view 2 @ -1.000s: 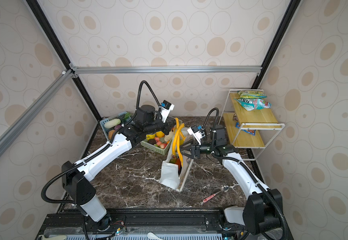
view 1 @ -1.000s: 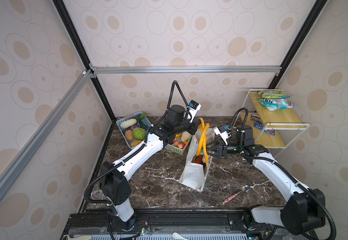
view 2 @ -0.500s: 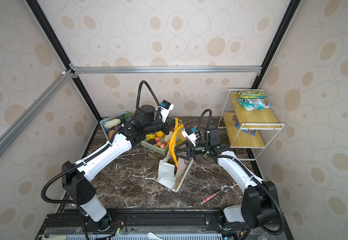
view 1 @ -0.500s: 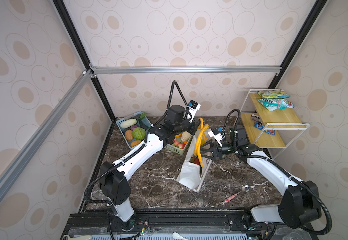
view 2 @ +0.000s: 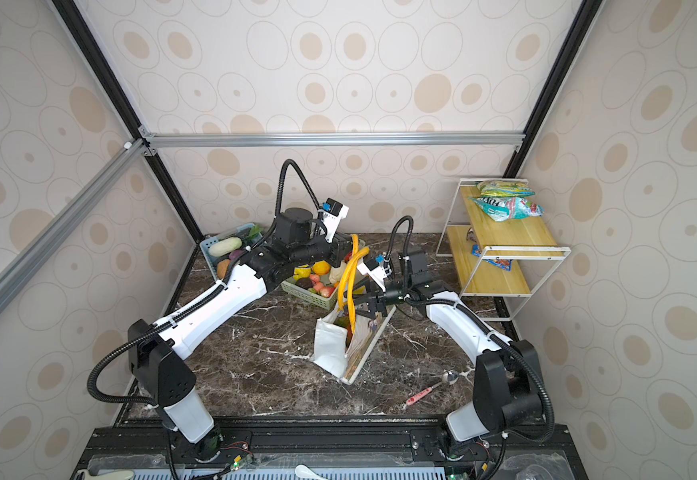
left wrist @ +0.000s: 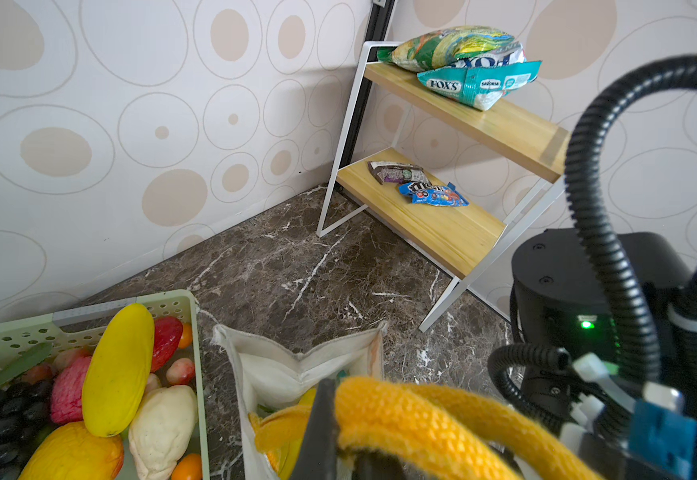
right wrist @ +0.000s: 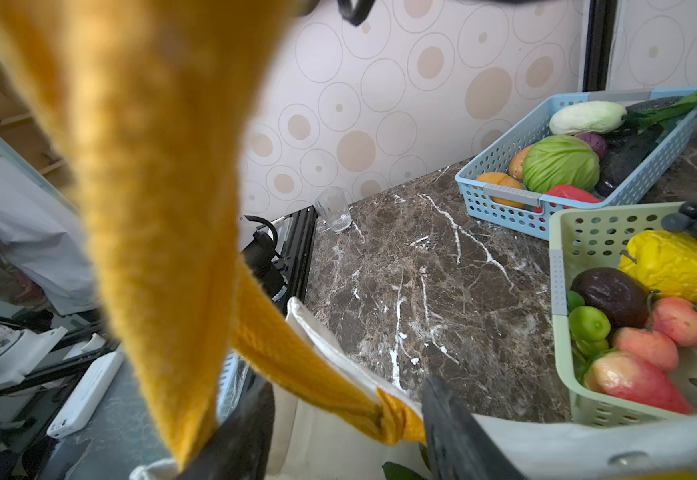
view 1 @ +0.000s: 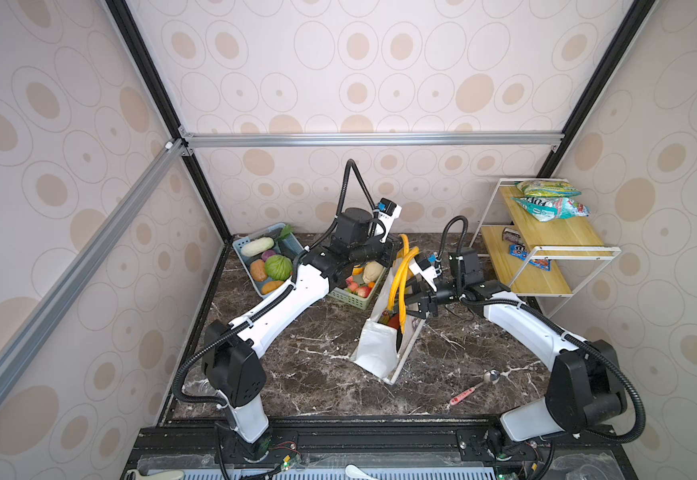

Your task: Place the food into the grocery bag and tie it

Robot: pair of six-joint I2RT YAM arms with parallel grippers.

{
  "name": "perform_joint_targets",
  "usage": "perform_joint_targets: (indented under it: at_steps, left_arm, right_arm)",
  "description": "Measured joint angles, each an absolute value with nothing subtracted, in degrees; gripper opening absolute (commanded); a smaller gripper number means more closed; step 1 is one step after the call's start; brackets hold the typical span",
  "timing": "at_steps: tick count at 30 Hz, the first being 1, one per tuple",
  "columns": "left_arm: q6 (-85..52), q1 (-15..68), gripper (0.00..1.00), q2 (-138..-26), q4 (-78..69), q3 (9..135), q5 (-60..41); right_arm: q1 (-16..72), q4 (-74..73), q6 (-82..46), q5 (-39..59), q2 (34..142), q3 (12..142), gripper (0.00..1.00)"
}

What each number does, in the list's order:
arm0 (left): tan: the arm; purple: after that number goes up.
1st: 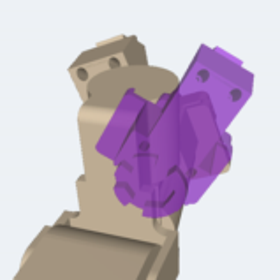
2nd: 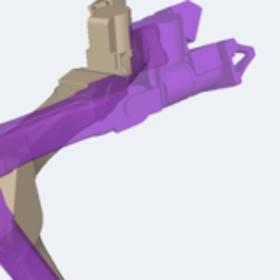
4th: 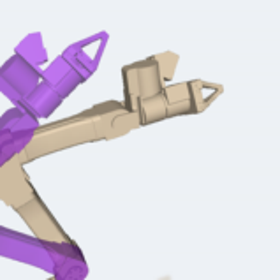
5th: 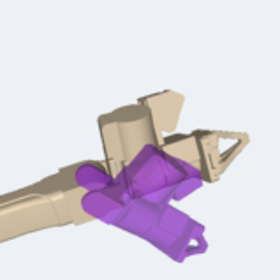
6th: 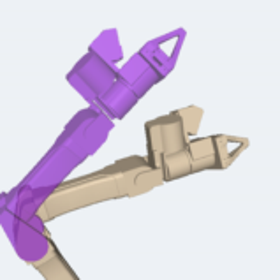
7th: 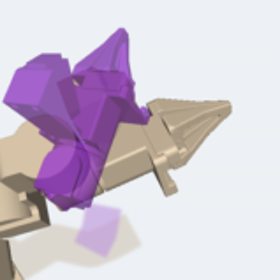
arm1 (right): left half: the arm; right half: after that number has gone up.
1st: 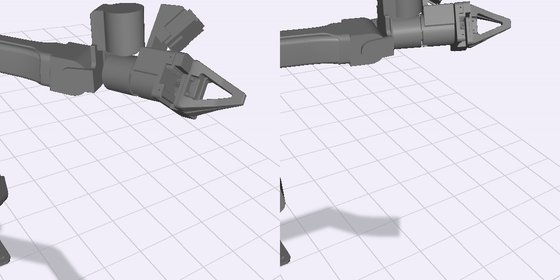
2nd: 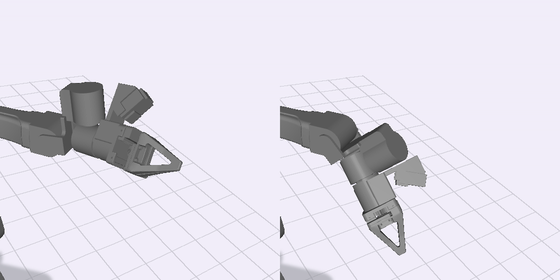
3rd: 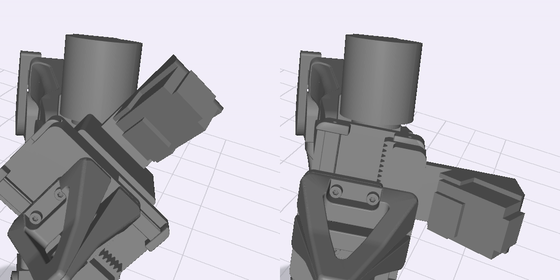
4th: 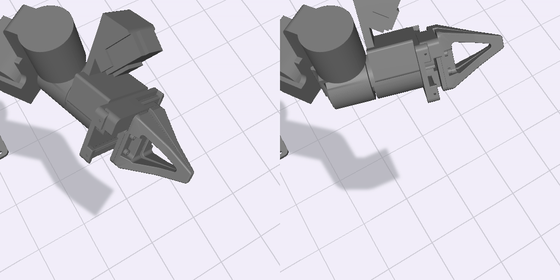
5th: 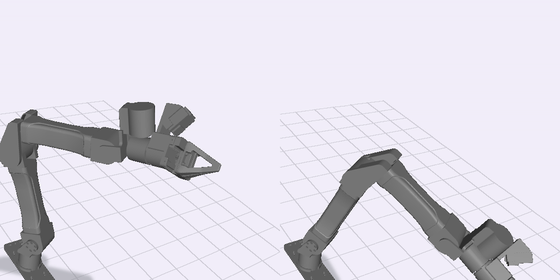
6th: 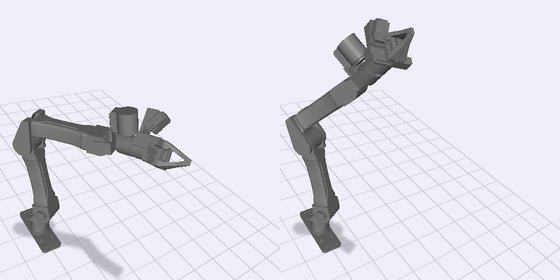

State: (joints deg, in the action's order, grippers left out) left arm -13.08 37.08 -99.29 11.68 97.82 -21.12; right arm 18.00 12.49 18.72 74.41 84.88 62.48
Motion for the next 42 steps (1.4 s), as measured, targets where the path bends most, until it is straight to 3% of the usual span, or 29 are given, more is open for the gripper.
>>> perform_joint_targets:
  at_steps: [8,29,33,35,42]
  left_arm:
    - [-14.04,37.08,0.0,-99.35,12.12,97.97,-21.15]
    - [-17.67,36.69,0.0,-95.79,6.92,90.67,-17.19]
    - [-18.06,36.71,0.0,-94.37,5.96,88.68,-16.23]
    - [-18.17,36.69,0.0,-93.82,5.69,87.88,-15.75]
    - [-18.11,36.71,0.0,-91.61,4.62,84.47,-14.09]
  right_arm:
    - [18.04,15.07,22.61,77.41,84.95,63.64,0.6]
    - [25.19,-18.41,-4.43,64.47,87.7,61.04,0.59]
    - [26.41,-23.46,-8.82,60.45,87.72,60.01,0.45]
    - [27.05,-25.26,-11.38,58.46,87.72,59.22,0.29]
    - [27.66,-26.09,-19.09,51.4,85.32,55.61,0.1]
